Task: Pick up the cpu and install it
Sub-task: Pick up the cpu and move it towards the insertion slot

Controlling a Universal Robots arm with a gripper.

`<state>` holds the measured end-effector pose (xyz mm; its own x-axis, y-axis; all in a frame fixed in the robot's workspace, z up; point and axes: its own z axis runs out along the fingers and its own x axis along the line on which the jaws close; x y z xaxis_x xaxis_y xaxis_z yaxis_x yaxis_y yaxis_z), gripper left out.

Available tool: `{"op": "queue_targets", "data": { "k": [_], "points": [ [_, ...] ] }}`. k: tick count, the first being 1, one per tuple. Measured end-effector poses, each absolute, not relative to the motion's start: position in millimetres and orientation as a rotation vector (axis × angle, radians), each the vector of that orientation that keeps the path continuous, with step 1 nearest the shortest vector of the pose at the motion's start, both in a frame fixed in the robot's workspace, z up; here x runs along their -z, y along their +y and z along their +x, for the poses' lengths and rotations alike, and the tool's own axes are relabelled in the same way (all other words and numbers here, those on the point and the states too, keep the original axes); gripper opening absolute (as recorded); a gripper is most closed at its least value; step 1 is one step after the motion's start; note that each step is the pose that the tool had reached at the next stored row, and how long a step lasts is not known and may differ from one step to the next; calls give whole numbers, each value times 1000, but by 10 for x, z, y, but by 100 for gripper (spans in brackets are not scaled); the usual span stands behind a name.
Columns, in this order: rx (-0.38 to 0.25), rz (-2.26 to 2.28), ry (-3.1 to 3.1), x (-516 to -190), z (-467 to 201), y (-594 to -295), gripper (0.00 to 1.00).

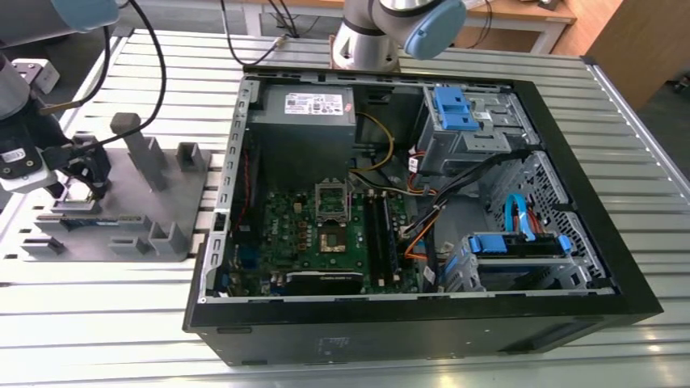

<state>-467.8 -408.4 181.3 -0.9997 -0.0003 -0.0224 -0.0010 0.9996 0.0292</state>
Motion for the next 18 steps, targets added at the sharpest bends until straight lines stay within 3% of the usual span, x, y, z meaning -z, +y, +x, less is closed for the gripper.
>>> {"op": "queue_targets", "data": {
  "k": [3, 4, 18],
  "points": [
    [-46, -1, 3119, -1812, -4678, -4084, 65],
    [-46, -1, 3119, -1812, -4678, -4084, 58],
    [-46, -1, 3119, -1821, -4678, -4084, 58]
  ]
}}
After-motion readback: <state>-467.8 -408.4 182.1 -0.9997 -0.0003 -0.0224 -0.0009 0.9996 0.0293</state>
